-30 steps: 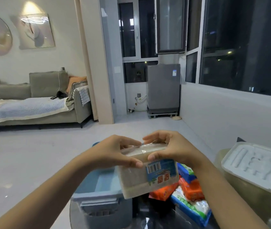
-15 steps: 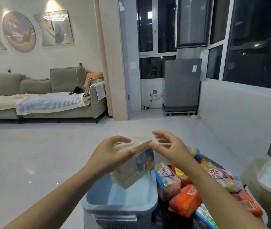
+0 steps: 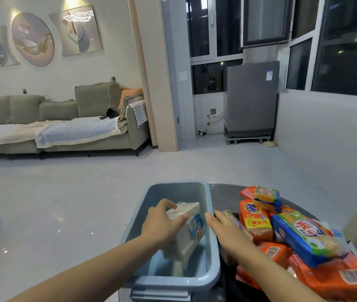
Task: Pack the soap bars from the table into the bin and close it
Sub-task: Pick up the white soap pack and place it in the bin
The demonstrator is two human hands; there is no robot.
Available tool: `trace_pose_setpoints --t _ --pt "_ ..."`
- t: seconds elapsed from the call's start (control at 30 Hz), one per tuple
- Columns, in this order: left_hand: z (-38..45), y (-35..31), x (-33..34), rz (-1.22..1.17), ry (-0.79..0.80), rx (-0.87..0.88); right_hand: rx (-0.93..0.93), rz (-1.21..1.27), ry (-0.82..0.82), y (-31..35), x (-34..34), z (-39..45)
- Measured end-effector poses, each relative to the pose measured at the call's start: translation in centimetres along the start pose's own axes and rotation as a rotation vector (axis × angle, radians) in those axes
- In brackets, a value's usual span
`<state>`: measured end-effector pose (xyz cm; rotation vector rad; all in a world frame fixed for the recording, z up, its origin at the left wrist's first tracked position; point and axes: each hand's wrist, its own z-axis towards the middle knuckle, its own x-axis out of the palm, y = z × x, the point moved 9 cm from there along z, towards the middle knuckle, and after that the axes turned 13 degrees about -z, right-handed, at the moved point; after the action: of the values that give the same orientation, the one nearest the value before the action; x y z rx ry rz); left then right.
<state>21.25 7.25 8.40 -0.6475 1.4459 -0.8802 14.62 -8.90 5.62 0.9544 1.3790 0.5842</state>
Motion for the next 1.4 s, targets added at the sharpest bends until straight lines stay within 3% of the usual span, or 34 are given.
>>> trace_pose_setpoints --t 0.3,0.53,0.73,1.07,1.4 --pt "0.8 2.9 4.0 0.094 0.099 -0.104 -0.036 -0.011 -0.012 -0.3 0.1 0.7" --pt "0.8 5.5 5.3 0.080 0.179 -0.327 -0.060 0.021 -0.016 -0.2 0.0 0.6" --pt "0.6 6.3 6.5 -0.240 0.241 -0.562 -0.067 -0.003 -0.018 -0.2 -0.1 0.6" --pt "0.2 5.3 9.2 -0.387 0.299 -0.636 -0.058 0.036 -0.005 -0.5 -0.1 0.9" --pt "-0.9 3.2 9.3 -0.461 0.481 -0.610 -0.051 0.059 0.006 -0.4 -0.5 0.4"
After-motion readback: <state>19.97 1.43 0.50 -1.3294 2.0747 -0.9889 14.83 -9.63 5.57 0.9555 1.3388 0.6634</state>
